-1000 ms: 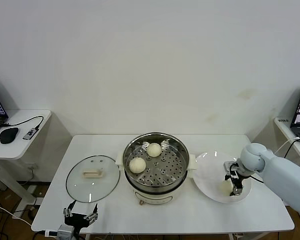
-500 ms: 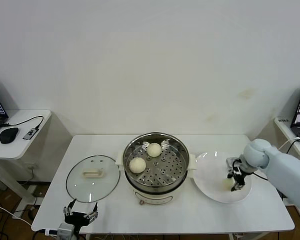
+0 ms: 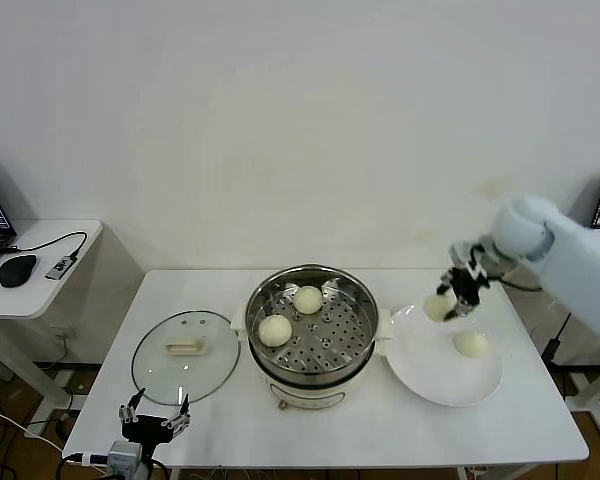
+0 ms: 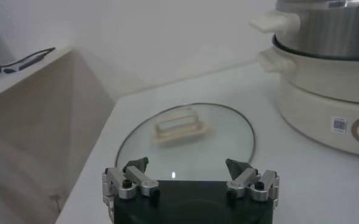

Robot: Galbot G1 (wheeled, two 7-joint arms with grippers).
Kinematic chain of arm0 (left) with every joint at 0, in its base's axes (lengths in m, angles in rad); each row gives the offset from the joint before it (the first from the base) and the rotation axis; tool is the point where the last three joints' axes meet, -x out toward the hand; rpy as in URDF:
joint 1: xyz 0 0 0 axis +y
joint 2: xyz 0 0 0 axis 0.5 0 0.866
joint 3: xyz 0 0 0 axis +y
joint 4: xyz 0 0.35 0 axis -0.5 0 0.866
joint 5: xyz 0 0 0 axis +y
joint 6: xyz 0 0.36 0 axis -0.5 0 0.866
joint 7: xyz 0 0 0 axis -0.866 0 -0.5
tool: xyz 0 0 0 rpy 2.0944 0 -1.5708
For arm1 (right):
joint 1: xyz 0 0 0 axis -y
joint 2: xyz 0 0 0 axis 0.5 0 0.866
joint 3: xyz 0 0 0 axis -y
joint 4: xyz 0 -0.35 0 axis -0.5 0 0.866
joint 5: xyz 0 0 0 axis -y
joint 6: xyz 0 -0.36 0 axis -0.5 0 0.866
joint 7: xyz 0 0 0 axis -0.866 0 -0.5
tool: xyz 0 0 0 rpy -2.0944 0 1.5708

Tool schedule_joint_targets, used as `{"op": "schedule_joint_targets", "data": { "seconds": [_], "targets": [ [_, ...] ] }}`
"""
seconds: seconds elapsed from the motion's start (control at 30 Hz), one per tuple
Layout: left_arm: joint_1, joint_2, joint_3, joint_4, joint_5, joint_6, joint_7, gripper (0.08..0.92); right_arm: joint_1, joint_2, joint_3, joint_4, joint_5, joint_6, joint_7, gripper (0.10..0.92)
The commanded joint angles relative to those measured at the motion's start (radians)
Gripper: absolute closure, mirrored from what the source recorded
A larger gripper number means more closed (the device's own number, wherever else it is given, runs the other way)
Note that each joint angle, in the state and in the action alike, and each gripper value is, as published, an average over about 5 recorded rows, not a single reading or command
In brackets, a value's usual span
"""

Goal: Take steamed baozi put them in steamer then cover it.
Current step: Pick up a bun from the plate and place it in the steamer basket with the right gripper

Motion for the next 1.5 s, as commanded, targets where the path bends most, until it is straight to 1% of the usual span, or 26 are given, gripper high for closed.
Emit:
{"op": "schedule_joint_targets", "data": {
  "seconds": [0.03, 0.17, 0.37, 0.47, 0.57, 0.77, 0.93, 1.13, 1.5],
  "targets": [
    [0.001, -0.002, -0.005, -0.024, -0.001, -0.001, -0.001, 0.177, 0.298, 0.195, -0.104, -0.115, 0.182, 0.335, -0.090, 0.492],
    [0.008, -0.007, -0.017, -0.043, -0.001, -0.003, -0.004, 0.177, 0.285, 0.264, -0.100, -0.081, 0.147, 0.423, -0.099, 0.491],
    [0.015, -0.025, -0.024, -0.054, 0.005, -0.004, -0.006, 0.177, 0.237, 0.323, -0.091, 0.054, -0.018, 0.460, -0.071, 0.491],
    [0.016, -0.032, -0.023, -0.059, 0.006, -0.005, -0.006, 0.177, 0.216, 0.336, -0.120, 0.115, -0.075, 0.478, -0.058, 0.491],
    [0.019, -0.034, -0.023, -0.062, 0.006, -0.005, -0.006, 0.177, 0.202, 0.345, -0.174, 0.158, -0.096, 0.498, -0.040, 0.491],
    [0.020, -0.039, -0.022, -0.076, 0.006, -0.003, -0.003, 0.177, 0.167, 0.362, -0.245, 0.205, -0.176, 0.533, -0.010, 0.491],
    [0.023, -0.041, -0.021, -0.076, 0.005, -0.003, -0.003, 0.177, 0.119, 0.369, -0.263, 0.248, -0.272, 0.556, 0.004, 0.491],
    [0.025, -0.043, -0.019, -0.072, 0.005, -0.003, -0.003, 0.177, 0.079, 0.393, -0.270, 0.262, -0.309, 0.564, 0.013, 0.491],
    [0.030, -0.043, -0.017, -0.077, 0.002, -0.002, -0.003, 0.177, 0.032, 0.407, -0.283, 0.292, -0.308, 0.553, 0.013, 0.491]
  ]
}}
